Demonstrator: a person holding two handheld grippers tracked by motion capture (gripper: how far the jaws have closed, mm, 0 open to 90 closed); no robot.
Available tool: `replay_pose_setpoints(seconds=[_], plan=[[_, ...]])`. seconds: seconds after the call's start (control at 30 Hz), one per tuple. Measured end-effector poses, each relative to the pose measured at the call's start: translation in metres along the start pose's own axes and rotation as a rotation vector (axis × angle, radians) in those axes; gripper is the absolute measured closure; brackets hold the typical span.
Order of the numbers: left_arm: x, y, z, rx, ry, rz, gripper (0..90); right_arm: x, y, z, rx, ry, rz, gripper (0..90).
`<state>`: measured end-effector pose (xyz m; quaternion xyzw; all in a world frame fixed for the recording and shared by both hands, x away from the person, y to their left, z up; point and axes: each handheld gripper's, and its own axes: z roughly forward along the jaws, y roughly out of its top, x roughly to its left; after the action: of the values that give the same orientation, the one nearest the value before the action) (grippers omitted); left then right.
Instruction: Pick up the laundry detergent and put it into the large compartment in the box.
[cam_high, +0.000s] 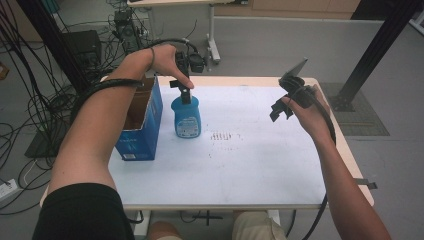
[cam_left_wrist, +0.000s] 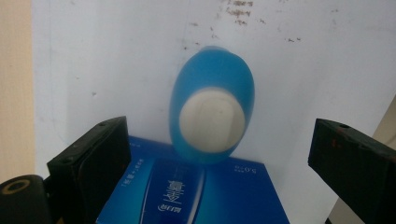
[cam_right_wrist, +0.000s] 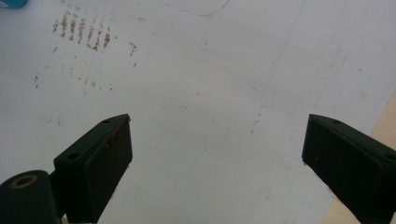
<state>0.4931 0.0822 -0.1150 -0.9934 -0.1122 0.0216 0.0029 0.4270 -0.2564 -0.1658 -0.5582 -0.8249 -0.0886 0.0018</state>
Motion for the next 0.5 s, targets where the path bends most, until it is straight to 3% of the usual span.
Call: replay_pose_setpoints(seconds=[0.5], plan=[[-0.001, 0.003, 0.028, 0.015, -0.011, -0.004, 4.9, 0.003, 0.0, 0.001, 0.0, -0.002, -0.004, 8.7]])
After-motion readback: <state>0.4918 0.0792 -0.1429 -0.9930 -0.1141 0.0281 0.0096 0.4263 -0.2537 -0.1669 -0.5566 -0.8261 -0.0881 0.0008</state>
